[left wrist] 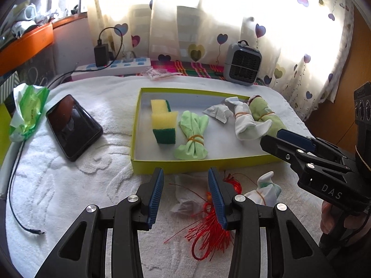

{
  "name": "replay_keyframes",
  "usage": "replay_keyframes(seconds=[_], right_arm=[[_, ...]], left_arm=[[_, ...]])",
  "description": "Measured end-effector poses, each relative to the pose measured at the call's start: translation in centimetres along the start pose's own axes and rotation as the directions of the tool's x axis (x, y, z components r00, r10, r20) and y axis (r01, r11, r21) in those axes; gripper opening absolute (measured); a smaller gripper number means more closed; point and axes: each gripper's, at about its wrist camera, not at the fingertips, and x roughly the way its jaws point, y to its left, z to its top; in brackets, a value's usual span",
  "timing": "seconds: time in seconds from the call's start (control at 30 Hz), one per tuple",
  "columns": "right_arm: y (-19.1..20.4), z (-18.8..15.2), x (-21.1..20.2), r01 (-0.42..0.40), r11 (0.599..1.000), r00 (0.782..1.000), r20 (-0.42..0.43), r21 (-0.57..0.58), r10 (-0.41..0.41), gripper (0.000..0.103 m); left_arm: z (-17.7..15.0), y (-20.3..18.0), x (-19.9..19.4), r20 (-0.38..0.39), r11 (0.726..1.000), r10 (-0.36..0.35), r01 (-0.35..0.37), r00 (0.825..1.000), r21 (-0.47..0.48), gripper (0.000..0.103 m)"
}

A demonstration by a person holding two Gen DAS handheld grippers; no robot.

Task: Organize soft objects
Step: 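Withdraw both open grippers from the box toward the remaining bundles, then close the right gripper on the white-and-mint sock bundle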

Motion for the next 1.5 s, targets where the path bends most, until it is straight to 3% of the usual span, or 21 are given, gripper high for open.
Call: replay_keyframes(seconds=[0.4, 0.6, 1.27, 1.5], right_arm=[[0.2, -3.6, -1.3, -0.001, 0.998, 0.999, -0.033, 0.063, 0.003, 0.055], [0.2, -5.0, -1.4, -0.008, 0.993, 0.999, -0.05, 0.115, 0.014, 0.065], [0.1, -5.7, -0.2, -0.013, 0.984, 0.996, -0.088, 0.176, 0.029, 0.067], [0.3, -6.0, 0.4, -0.049, 0.977, 0.992, -0.104, 0.207, 0.072, 0.067]], left_arm=[[-1.9, 1.7, -1.1, -0.005, 0.999, -0.013, 0.013, 1.0, -0.046, 0.038], [-2.6, 1.9, -1.2, -0.014, 0.998, -0.026, 0.025, 1.0, -0.053, 0.038], [-3.6, 2.5, -1.1, -0.027, 0.997, -0.045, 0.043, 0.999, -0.065, 0.038], [-3.8, 2.7, -1.1, -0.032, 0.997, -0.044, 0.042, 0.999, -0.072, 0.038]])
